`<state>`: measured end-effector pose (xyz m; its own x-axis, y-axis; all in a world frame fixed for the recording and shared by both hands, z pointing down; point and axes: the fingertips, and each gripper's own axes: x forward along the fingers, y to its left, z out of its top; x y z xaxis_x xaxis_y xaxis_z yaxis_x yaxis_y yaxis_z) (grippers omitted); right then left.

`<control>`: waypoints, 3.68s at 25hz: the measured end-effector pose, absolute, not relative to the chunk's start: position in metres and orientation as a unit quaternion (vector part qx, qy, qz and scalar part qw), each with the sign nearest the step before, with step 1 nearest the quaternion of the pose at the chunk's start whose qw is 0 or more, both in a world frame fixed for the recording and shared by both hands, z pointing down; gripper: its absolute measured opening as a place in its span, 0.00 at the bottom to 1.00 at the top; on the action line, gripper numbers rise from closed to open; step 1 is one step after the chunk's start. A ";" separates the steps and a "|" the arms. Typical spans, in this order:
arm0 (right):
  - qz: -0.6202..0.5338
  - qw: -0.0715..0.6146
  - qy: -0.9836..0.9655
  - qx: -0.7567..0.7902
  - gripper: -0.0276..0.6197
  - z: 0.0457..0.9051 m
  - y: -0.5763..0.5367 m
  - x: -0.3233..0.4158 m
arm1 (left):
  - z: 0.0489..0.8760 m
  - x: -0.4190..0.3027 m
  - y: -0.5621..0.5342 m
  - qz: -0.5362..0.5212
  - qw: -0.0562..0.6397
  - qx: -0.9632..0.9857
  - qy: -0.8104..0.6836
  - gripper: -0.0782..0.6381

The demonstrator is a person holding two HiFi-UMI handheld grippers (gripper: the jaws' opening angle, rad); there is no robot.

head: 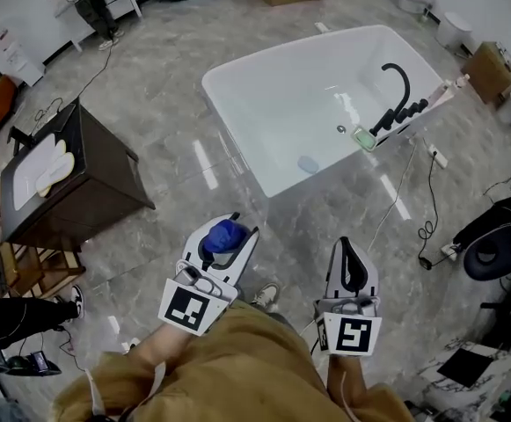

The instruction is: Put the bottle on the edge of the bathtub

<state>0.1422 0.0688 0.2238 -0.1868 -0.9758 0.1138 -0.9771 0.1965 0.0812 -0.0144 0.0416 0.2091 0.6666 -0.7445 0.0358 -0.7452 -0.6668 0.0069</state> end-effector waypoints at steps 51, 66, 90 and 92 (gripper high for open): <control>0.097 0.146 -0.710 0.682 0.05 0.392 -0.078 0.149 | 0.460 0.064 -0.202 0.081 0.044 0.951 -0.295 0.31; 0.124 0.158 -0.699 0.686 0.05 0.463 -0.080 0.169 | 0.564 0.100 -0.223 0.103 0.022 0.957 -0.271 0.31; 0.134 0.165 -0.690 0.692 0.05 0.506 -0.088 0.180 | 0.619 0.124 -0.237 0.108 0.004 0.960 -0.258 0.31; 0.135 0.165 -0.689 0.693 0.05 0.508 -0.088 0.180 | 0.622 0.123 -0.237 0.109 0.004 0.960 -0.259 0.31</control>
